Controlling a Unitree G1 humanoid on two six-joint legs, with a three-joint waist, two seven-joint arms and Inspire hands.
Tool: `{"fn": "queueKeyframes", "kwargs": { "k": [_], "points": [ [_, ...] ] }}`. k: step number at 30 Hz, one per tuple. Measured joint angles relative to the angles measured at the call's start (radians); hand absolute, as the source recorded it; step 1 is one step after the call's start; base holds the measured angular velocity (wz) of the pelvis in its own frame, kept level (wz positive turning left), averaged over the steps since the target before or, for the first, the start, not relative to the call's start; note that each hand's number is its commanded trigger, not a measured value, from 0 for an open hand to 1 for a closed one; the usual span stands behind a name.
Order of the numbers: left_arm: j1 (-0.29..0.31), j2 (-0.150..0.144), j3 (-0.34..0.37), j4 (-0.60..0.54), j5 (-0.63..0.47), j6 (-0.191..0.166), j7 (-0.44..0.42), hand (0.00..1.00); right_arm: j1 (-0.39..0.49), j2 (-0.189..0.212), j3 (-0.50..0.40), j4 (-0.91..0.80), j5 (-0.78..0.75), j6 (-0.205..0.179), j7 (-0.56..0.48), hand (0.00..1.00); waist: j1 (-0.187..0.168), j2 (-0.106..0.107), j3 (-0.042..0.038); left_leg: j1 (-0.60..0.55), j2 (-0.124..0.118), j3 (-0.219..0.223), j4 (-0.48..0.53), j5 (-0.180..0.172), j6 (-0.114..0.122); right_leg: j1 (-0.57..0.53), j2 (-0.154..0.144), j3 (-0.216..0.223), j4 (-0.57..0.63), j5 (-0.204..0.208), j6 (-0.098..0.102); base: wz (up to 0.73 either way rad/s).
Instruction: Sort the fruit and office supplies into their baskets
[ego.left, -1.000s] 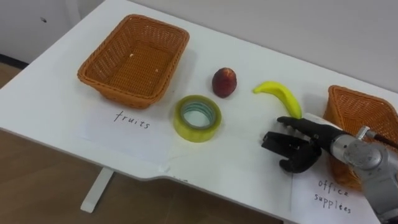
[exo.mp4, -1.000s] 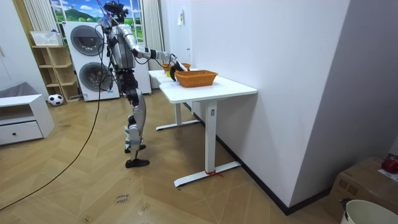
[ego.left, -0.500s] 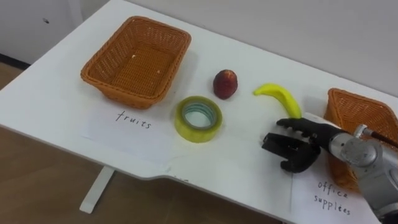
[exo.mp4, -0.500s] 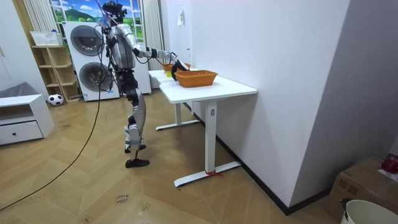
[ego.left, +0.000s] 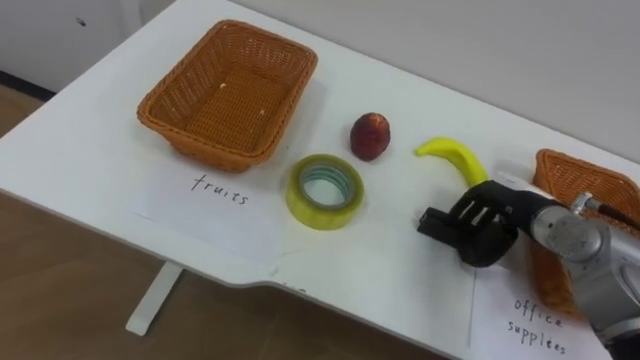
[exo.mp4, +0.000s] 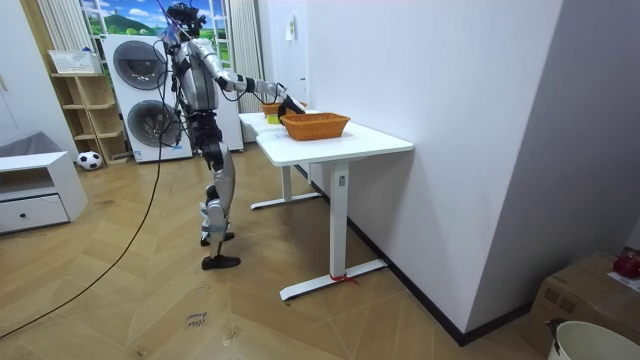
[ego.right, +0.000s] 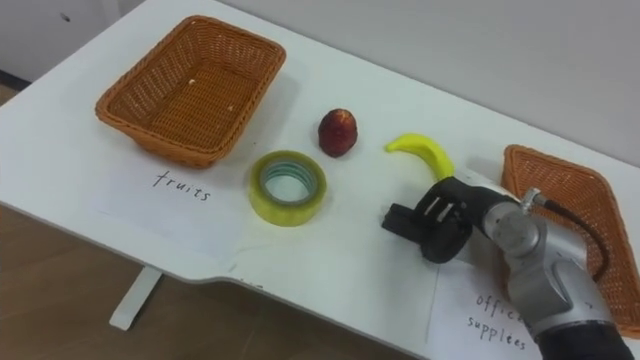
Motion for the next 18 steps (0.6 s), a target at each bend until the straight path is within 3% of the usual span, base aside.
{"fn": "queueKeyframes", "kwargs": {
  "k": [9, 14, 18],
  "points": [
    [-0.005, 0.0, 0.0, -0.001, 0.006, 0.01, 0.022, 0.0, 0.001, 0.002, 0.001, -0.01, 0.003, 0.01, 0.013, 1.0, -0.004, 0.008, -0.004, 0.0, 0.0, 0.0, 0.001, 0.0, 0.0, 0.001, 0.0, 0.002, 0.0, 0.0, -0.001, 0.0],
    [-0.005, -0.006, -0.004, -0.001, 0.002, 0.009, 0.05, 0.0, 0.001, 0.002, 0.001, -0.019, 0.004, 0.002, 0.012, 1.0, -0.031, 0.03, -0.0139, 0.002, 0.0, -0.002, 0.001, 0.0, 0.0, 0.002, 0.0, 0.003, 0.001, 0.001, -0.001, 0.0],
    [-0.005, -0.007, -0.025, -0.012, -0.005, 0.002, 0.063, 0.0, 0.001, 0.001, 0.001, -0.05, 0.025, -0.005, 0.005, 1.0, -0.044, 0.039, -0.0136, 0.003, 0.0, 0.001, 0.001, 0.001, 0.001, 0.001, -0.001, 0.005, 0.001, 0.0, -0.001, 0.0]
  ]
}}
